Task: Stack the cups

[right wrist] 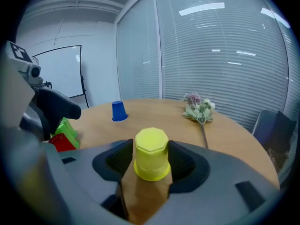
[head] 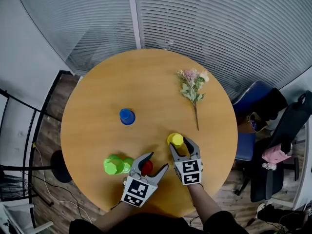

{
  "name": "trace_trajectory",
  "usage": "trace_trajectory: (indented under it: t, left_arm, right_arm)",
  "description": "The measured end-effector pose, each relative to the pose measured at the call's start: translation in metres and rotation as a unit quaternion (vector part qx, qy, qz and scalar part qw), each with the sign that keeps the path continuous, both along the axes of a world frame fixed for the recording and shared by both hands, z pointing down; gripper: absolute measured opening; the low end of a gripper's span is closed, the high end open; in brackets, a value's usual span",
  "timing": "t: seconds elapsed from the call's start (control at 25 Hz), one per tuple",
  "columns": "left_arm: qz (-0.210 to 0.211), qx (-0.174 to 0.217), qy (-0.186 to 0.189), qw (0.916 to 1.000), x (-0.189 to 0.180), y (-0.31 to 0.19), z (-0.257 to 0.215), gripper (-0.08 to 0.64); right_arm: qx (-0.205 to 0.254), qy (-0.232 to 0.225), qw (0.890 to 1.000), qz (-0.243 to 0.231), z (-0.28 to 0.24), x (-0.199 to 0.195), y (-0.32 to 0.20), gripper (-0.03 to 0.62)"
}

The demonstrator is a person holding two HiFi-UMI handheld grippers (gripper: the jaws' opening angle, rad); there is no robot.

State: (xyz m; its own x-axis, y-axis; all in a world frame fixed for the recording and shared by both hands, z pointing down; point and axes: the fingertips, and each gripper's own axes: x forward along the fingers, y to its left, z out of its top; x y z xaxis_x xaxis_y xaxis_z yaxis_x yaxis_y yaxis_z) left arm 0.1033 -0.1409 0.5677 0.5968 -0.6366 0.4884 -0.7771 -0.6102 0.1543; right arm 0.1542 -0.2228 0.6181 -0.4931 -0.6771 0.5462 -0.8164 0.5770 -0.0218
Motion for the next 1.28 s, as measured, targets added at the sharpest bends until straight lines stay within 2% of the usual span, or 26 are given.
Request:
trace_trajectory:
  t: [0.16, 0.44, 0.68, 0.88, 1.28]
  left_arm:
    - [0.002, 0.0, 0.007, 1.0, -0.002, 0.001, -0.002, 0.272]
    - [0.003, 0.017, 0.018, 0.9997, -0.01, 0.014, -0.017, 0.272]
    - [-0.004, 0.029, 0.027, 0.9992, -0.028, 0.042, -0.029, 0.272]
    - [-0.026, 0.031, 0.032, 0.9987, -0.051, 0.064, -0.033, 0.272]
    - [-0.05, 0.033, 0.037, 0.9975, -0.09, 0.101, -0.038, 0.272]
  right_arm:
    - [0.007, 0.008, 1.0, -0.003, -0.003, -0.001, 0.0, 0.221]
    - [0.021, -0.003, 0.999, -0.026, -0.032, -0.019, 0.023, 0.221]
    - [0.034, -0.022, 0.998, -0.054, -0.062, -0.048, 0.057, 0.221]
    - [0.043, -0.036, 0.995, -0.077, -0.081, -0.074, 0.083, 0.221]
    - [0.045, -0.036, 0.991, -0.118, -0.093, -0.124, 0.128, 0.221]
